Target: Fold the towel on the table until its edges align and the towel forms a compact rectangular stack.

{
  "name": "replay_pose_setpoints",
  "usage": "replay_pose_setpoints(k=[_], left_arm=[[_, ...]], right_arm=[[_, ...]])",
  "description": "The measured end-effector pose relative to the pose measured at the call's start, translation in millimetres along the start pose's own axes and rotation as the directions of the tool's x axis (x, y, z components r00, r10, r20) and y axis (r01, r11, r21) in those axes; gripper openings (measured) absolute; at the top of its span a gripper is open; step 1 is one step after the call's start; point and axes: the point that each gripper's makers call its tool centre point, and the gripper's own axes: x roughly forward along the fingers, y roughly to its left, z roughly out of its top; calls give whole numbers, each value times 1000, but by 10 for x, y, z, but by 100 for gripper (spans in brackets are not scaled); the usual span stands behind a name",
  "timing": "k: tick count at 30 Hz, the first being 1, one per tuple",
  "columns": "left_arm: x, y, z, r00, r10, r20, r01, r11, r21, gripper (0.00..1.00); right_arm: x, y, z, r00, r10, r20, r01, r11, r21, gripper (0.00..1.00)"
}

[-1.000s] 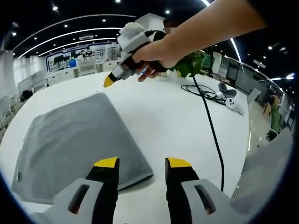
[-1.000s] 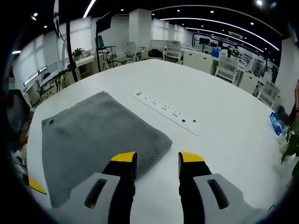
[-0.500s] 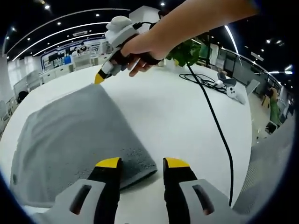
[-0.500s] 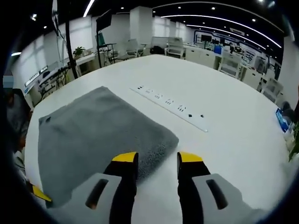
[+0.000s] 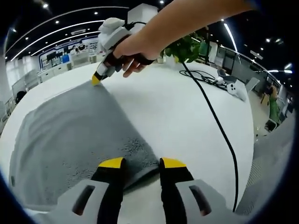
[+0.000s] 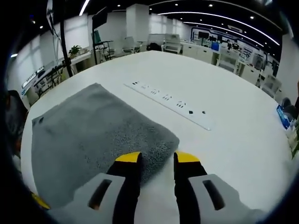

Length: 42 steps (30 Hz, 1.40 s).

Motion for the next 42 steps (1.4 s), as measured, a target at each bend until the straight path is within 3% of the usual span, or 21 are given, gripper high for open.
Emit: replay_pose_setpoints(k=[7, 14, 20, 23, 32, 42], left_arm=[[-2, 27, 2, 1000, -7, -8, 7, 1000, -25, 17], [-5, 22, -18, 1000, -16, -7, 16, 999, -45, 6], [-7, -19, -19, 1000, -25, -9, 24, 998, -63, 4], [13, -115, -5, 999, -38, -11, 38, 997, -68, 4], [96, -525, 43, 994, -106, -24, 106, 994, -32, 4], [121, -842, 82, 984, -169, -50, 168, 986, -22, 4]], right_arm=[[91, -59, -17, 1000, -22, -1, 22, 994, 103, 20], [138, -67, -89, 999, -33, -35, 36, 996, 77, 18], [121, -47, -122, 999, -17, -44, 20, 997, 78, 13], [92, -3, -152, 998, 3, -62, 1, 999, 53, 6], [-112, -33, -336, 996, 34, -86, -35, 999, -13, 4], [-396, -259, -594, 995, 13, -101, -11, 1000, 19, 4]])
